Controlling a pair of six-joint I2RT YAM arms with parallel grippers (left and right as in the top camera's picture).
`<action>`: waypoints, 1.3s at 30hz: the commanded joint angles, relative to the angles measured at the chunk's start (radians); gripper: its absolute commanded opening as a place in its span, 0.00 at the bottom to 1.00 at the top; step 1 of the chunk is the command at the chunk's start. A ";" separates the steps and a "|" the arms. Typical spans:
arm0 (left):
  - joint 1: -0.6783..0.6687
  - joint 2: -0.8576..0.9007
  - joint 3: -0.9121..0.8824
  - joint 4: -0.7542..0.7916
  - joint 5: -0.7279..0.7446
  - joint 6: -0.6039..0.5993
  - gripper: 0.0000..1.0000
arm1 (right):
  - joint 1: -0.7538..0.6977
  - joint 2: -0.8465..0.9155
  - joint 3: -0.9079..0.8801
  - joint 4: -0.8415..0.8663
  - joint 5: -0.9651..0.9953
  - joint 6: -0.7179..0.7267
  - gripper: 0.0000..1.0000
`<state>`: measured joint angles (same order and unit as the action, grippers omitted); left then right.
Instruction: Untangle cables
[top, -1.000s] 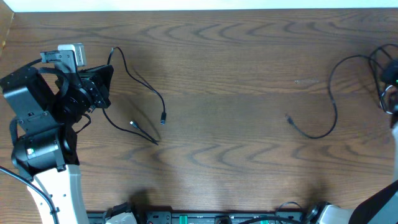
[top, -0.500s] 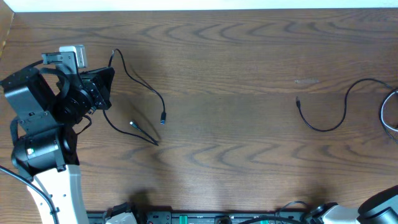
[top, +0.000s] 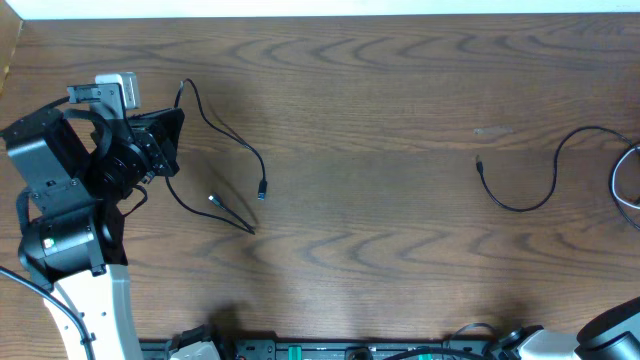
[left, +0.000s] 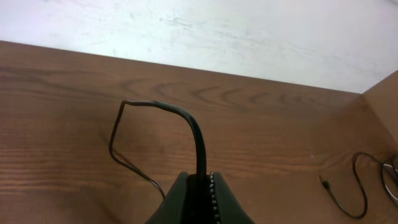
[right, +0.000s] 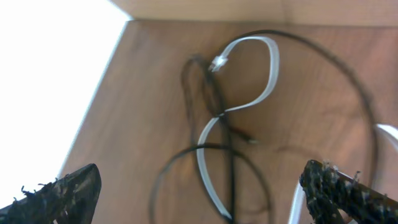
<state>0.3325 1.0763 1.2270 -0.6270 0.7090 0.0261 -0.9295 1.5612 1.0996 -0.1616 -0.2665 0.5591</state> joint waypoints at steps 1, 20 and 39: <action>-0.002 -0.005 0.008 -0.002 0.017 0.006 0.08 | -0.003 0.006 0.022 0.062 -0.243 0.040 0.99; -0.002 -0.005 0.008 -0.013 0.017 0.006 0.07 | -0.008 -0.016 0.023 0.208 -0.509 0.143 0.99; -0.002 -0.005 0.008 -0.013 0.017 0.006 0.07 | 0.144 -0.185 0.023 0.181 -0.700 0.094 0.99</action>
<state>0.3325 1.0763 1.2270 -0.6399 0.7090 0.0261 -0.8680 1.3624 1.1233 0.1875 -0.9947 0.8539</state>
